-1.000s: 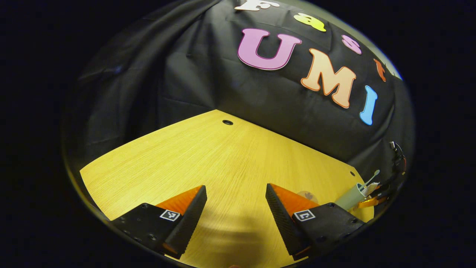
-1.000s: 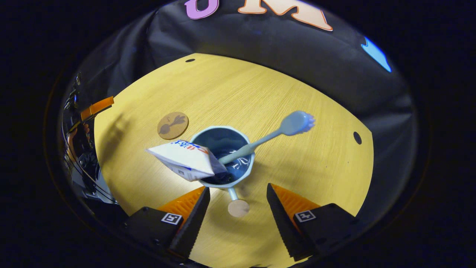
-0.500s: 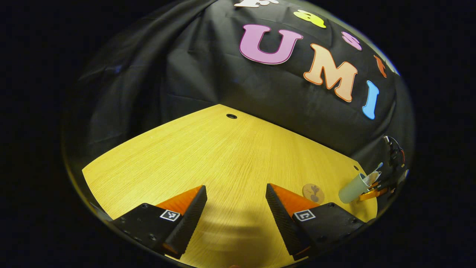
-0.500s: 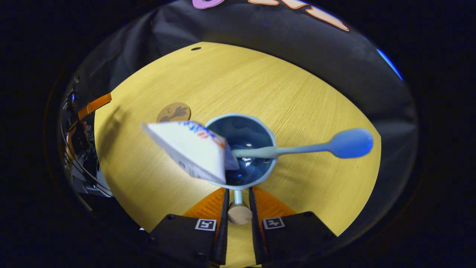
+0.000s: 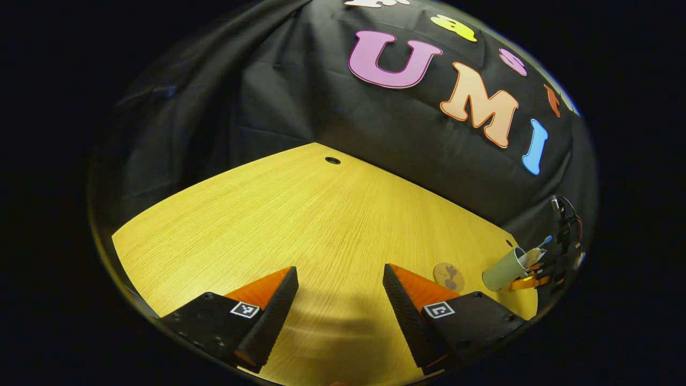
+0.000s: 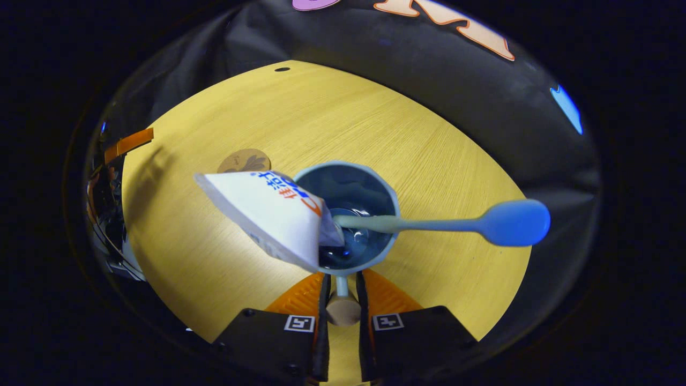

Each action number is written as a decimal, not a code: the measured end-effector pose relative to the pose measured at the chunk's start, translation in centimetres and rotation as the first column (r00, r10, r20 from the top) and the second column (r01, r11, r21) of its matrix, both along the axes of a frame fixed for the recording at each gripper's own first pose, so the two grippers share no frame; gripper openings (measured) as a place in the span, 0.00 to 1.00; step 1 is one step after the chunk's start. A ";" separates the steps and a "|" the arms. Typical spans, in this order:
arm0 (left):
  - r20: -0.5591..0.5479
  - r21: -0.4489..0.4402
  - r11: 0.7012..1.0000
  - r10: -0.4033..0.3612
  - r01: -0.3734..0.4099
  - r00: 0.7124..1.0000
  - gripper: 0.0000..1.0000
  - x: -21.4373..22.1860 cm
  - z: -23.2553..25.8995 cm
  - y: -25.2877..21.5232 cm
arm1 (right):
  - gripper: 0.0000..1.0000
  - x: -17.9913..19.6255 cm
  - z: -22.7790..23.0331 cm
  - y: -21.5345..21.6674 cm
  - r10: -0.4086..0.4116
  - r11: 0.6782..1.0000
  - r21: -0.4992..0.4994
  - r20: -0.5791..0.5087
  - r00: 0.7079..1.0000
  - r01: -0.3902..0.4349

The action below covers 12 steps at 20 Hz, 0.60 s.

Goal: Put the toothbrush and toothpaste on the desktop into the cup, then pick up the cup and place it on the coaster on the desktop.

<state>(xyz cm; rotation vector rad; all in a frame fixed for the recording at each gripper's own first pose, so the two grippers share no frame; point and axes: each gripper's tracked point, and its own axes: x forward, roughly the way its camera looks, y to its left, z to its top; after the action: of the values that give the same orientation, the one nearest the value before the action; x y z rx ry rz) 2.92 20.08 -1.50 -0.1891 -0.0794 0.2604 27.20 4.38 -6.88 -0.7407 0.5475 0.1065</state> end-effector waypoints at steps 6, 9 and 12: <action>-0.011 0.014 1.000 0.001 -0.001 1.000 0.95 0.0 0.0 -0.2 | 0.25 -1.1 -1.9 6.0 0.087 0.996 0.020 -0.052 0.995 -0.087; -0.010 0.019 1.000 -0.023 0.023 1.000 0.94 -0.1 0.2 -0.8 | 0.25 -1.2 -2.0 9.2 0.136 0.991 0.023 -0.080 0.987 -0.135; -0.028 0.036 0.999 -0.026 0.027 0.999 0.95 0.2 -0.3 -1.3 | 0.24 -0.6 -2.0 12.3 0.183 0.983 0.019 -0.101 0.978 -0.182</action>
<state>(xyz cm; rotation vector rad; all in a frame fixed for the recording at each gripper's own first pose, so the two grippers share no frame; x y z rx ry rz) 3.15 18.75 -1.83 -0.1499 -0.0546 0.2347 26.57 16.68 -8.91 -0.7777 0.5759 0.3189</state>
